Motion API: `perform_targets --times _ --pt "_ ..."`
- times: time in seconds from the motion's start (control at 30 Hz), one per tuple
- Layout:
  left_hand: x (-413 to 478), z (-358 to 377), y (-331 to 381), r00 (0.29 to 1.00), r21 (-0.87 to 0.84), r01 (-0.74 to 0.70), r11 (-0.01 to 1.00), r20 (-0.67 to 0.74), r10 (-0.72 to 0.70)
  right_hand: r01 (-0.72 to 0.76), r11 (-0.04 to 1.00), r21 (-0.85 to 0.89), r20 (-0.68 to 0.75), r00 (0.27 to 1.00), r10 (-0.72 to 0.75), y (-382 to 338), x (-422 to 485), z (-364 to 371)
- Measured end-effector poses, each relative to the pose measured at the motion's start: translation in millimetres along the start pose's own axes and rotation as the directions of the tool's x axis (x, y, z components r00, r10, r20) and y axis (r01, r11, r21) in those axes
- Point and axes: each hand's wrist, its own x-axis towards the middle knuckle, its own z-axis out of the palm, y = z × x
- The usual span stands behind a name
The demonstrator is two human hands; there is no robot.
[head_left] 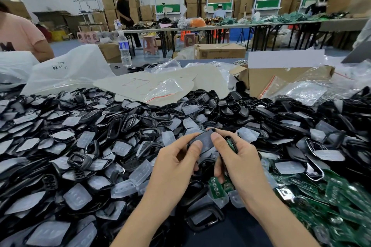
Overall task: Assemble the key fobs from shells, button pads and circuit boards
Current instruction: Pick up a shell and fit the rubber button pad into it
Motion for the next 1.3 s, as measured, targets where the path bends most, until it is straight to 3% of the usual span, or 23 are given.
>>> perform_targets --times 0.17,0.37,0.5,0.77,0.93,1.13,1.3 --pt "-2.2 2.8 2.9 0.999 0.048 -0.018 0.999 0.031 0.017 0.025 0.999 -0.048 -0.026 0.999 -0.026 1.7 1.8 -2.3" --pt "-4.0 4.3 3.9 0.997 0.133 -0.063 0.989 -0.035 0.069 0.06 0.994 -0.095 -0.006 0.998 -0.061 3.0 -0.2 0.8" --pt "-2.5 3.3 2.6 0.995 0.188 -0.103 0.977 0.02 0.101 0.072 0.992 -0.103 -0.042 0.996 -0.077 4.1 0.5 -0.3" --pt "-1.6 0.1 -5.8 0.992 0.17 -0.046 0.984 0.121 0.025 0.042 0.993 -0.111 -0.084 0.995 -0.052 5.8 3.9 -2.5" --pt "-2.5 -3.7 -9.3 0.992 0.134 0.009 0.991 0.126 -0.026 0.046 0.982 -0.186 -0.09 0.994 -0.064 8.7 4.2 -4.4" --pt "1.0 -2.8 -11.0 0.997 0.271 -0.073 0.96 0.058 0.059 0.136 0.933 -0.334 -0.046 0.986 -0.16 11.2 0.4 -3.0" --pt "-0.3 -3.2 -7.4 0.994 0.224 -0.087 0.971 0.089 0.068 0.165 0.913 -0.373 -0.05 0.979 -0.197 9.1 -1.2 -1.7"
